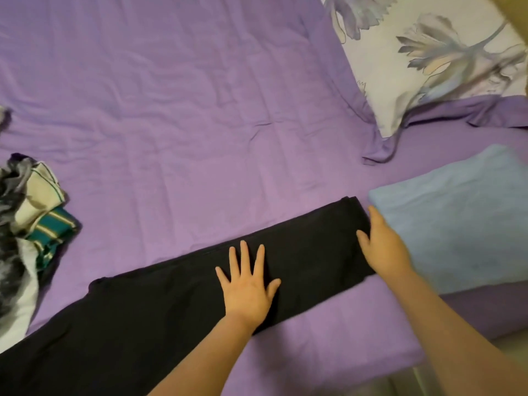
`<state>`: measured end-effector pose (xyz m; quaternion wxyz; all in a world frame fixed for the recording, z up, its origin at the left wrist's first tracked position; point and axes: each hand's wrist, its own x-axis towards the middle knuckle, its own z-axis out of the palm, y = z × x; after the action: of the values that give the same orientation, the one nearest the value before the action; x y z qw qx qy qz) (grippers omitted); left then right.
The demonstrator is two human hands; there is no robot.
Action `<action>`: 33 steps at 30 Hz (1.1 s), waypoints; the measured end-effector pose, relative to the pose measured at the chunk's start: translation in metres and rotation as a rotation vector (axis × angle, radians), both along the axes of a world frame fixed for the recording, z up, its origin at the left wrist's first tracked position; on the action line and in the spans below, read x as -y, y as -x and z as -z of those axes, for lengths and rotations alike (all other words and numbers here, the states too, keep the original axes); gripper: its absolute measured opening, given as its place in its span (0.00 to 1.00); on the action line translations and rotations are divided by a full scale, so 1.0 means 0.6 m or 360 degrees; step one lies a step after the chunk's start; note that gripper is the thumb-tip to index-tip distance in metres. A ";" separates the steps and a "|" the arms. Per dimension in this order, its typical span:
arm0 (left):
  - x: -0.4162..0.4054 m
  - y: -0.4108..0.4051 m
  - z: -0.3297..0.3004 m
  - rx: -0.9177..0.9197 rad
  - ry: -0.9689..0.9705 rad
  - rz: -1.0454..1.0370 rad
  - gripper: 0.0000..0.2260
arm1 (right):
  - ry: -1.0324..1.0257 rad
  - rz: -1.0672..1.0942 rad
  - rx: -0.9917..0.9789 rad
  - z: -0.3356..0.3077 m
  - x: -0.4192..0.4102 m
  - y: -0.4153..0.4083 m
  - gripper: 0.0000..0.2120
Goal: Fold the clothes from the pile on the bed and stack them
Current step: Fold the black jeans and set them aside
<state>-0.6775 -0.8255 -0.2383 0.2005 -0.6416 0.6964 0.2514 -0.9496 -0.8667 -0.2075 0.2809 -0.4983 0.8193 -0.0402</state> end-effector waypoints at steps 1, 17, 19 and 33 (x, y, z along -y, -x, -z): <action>0.002 0.002 0.005 -0.0004 -0.0004 -0.0007 0.35 | 0.0064 -0.0040 0.0037 0.000 0.007 -0.006 0.28; 0.009 -0.017 0.015 -0.0044 0.0140 -0.0034 0.33 | 0.0059 -0.1140 -0.0533 0.027 -0.015 -0.077 0.26; -0.005 -0.048 0.011 -0.0019 0.0155 0.0099 0.31 | -0.0274 -0.1067 -0.0475 0.045 -0.014 -0.087 0.31; -0.055 -0.305 -0.003 0.0191 0.0132 0.0010 0.27 | -0.0343 -0.1177 -0.0410 0.039 -0.062 -0.396 0.36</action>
<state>-0.4947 -0.7924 -0.2364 0.2160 -0.6610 0.6949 0.1829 -0.7118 -0.8293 -0.2306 0.2221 -0.7280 0.6129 0.2124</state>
